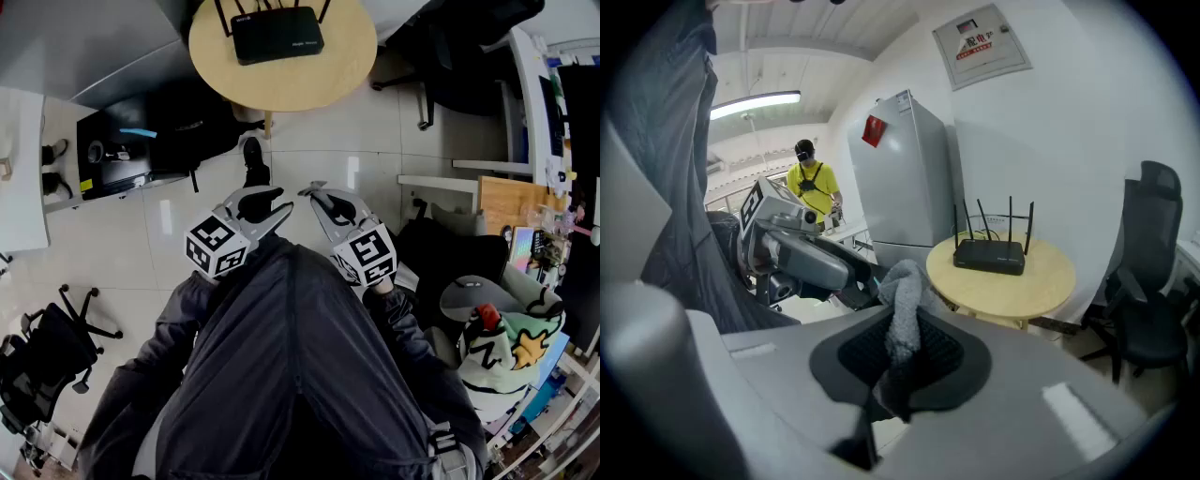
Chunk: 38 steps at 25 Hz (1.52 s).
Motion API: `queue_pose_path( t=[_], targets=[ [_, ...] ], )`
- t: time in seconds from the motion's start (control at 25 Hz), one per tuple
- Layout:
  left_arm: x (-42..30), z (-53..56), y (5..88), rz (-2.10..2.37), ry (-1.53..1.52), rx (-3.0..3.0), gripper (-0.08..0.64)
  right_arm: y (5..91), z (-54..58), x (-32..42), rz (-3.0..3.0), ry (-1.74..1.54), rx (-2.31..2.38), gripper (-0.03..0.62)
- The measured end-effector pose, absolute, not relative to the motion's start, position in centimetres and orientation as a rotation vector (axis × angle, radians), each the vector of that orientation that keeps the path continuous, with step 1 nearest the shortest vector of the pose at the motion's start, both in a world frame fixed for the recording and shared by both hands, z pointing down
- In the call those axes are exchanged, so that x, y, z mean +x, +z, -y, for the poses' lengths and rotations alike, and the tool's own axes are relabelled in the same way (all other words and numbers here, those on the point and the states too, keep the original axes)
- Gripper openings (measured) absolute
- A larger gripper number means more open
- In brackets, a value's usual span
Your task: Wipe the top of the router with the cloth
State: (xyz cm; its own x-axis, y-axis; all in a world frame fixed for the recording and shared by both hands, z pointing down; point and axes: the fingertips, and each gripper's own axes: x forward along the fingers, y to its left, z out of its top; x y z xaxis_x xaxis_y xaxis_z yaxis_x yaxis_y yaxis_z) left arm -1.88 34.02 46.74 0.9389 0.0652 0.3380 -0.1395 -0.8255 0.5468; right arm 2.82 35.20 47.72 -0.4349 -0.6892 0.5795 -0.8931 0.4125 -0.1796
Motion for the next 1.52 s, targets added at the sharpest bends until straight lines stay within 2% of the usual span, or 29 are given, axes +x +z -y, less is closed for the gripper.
queue_pose_path(
  t=[0.24, 0.52, 1.12, 1.52],
  targets=[
    [0.0, -19.2, 45.5, 0.052, 0.469, 2.532, 0.12, 48.0, -21.5, 5.1, 2.223, 0.636, 1.293, 0.035],
    [0.7, -8.1, 44.9, 0.121, 0.446, 2.541, 0.117, 48.1, -9.3, 6.5, 2.222, 0.552, 1.218, 0.035],
    [0.0, 0.2, 45.3, 0.402, 0.38, 2.47, 0.117, 57.2, 10.4, 5.0, 2.135, 0.354, 0.735, 0.035],
    [-2.4, 0.4, 45.4, 0.617, 0.341, 2.392, 0.117, 64.7, 16.8, 5.0, 1.997, 0.333, 0.582, 0.035]
  ],
)
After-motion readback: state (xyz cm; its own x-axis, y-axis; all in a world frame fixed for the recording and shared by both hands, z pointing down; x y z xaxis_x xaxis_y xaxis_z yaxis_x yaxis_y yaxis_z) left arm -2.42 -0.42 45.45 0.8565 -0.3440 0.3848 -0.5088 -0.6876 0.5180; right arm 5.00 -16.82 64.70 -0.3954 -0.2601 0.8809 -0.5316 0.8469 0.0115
